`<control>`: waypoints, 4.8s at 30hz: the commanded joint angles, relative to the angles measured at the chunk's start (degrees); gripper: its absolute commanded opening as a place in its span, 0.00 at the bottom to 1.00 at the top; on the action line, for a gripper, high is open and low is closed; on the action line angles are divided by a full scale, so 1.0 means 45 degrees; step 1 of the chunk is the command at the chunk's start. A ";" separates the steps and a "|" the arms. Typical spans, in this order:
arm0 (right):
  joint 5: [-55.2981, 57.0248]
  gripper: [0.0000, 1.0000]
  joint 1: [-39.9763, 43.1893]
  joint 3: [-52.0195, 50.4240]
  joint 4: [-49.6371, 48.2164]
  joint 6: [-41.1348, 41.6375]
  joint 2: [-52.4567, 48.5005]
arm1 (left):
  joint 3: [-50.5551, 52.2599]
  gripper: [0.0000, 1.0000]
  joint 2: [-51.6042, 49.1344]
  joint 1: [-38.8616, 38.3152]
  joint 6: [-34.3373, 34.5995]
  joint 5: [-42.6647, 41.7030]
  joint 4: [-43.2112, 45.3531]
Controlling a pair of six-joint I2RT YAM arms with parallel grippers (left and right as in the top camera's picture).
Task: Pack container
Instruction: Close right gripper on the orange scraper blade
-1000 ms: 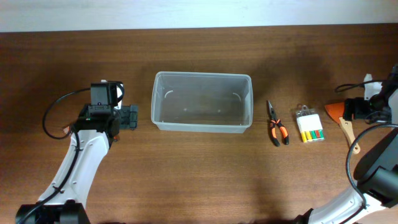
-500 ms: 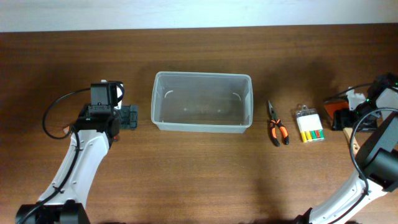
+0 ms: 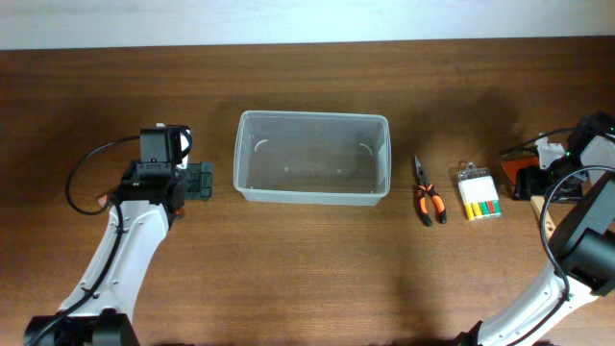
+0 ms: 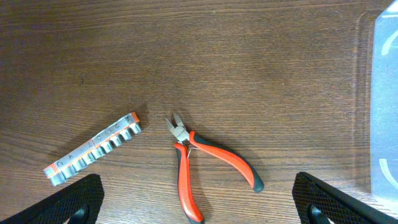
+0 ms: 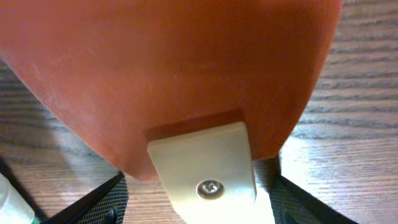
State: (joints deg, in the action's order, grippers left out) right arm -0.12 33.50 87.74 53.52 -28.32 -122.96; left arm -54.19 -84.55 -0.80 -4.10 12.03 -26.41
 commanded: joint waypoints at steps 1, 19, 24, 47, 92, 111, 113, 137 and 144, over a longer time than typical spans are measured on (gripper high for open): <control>-0.0049 0.73 -0.0364 -0.0238 -0.0311 0.0005 -0.0835 | -0.0228 0.99 -0.0083 -0.0039 -0.0204 -0.0097 -0.0005; 0.0835 0.58 -0.0442 -0.0238 -0.0529 0.0505 -0.0835 | -0.0228 0.99 -0.0083 -0.0039 -0.0204 -0.0097 -0.0005; 0.0835 0.58 -0.0442 -0.0238 -0.0374 0.0510 -0.0835 | -0.0228 0.99 -0.0083 -0.0039 -0.0204 -0.0097 -0.0005; 0.1467 0.63 -0.0418 -0.0238 -0.0277 0.1350 -0.0835 | -0.0228 0.99 -0.0083 -0.0039 -0.0204 -0.0097 -0.0005; 0.0782 0.46 0.0141 -0.0238 -0.1054 0.1598 -0.0835 | -0.0228 0.99 -0.0083 -0.0039 -0.0204 -0.0097 -0.0005; 0.0078 0.46 -0.0321 -0.0238 -0.1195 0.1603 -0.0835 | -0.0228 0.99 -0.0083 -0.0039 -0.0204 -0.0097 -0.0005; 0.0083 0.46 -0.0359 -0.0238 -0.1302 0.1598 -0.0835 | -0.0228 0.99 -0.0083 -0.0039 -0.0204 -0.0097 -0.0005; 0.0068 0.28 -0.0369 -0.0238 -0.1229 0.2642 -0.0835 | -0.0228 0.99 -0.0083 -0.0039 -0.0204 -0.0097 -0.0005; 0.0063 0.28 -0.0369 -0.0233 -0.1190 0.3619 -0.0831 | -0.0228 0.99 -0.0083 -0.0039 -0.0204 -0.0097 -0.0005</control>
State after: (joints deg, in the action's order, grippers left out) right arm 0.51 32.38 88.01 47.48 -15.81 -123.13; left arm -54.19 -84.55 -0.80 -4.10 12.03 -26.41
